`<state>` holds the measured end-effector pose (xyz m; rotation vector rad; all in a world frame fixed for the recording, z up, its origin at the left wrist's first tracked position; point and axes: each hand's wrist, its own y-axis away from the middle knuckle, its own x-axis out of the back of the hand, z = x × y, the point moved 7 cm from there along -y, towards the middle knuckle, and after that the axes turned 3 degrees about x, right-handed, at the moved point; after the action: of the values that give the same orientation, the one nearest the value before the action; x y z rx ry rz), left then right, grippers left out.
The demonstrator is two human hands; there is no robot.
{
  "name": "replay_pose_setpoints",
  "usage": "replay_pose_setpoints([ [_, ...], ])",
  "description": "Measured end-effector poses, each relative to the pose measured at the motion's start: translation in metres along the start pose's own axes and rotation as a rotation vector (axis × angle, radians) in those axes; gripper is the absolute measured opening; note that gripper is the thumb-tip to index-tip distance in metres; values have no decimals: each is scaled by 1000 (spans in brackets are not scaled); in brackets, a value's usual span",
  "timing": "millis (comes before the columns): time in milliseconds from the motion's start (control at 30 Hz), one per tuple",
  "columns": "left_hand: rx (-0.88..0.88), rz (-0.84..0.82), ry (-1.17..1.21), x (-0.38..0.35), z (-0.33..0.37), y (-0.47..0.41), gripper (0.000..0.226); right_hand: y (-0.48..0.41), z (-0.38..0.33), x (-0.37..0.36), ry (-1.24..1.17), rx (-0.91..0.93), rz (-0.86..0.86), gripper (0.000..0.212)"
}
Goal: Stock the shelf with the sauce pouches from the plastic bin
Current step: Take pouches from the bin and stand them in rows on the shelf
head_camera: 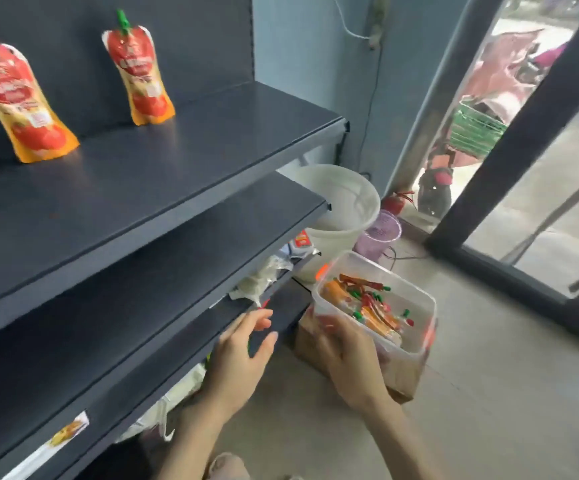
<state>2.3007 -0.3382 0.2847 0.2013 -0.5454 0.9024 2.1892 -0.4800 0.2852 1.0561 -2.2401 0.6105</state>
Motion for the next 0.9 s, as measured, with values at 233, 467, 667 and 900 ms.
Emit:
replay_pose_setpoints([
  [233,-58,-303,-80,-115,27,-40,29,6,106,58,-11,-266,159,16],
  [467,-22,-473,-75,-213,26,-123,28,-44,205,77,-48,-458,192,21],
  [667,153,-578,-78,-290,-3,-211,25,-109,292,66,-110,-646,127,22],
  [900,333,-712,-113,-387,-62,-281,19,-169,392,33,-142,-805,55,21],
])
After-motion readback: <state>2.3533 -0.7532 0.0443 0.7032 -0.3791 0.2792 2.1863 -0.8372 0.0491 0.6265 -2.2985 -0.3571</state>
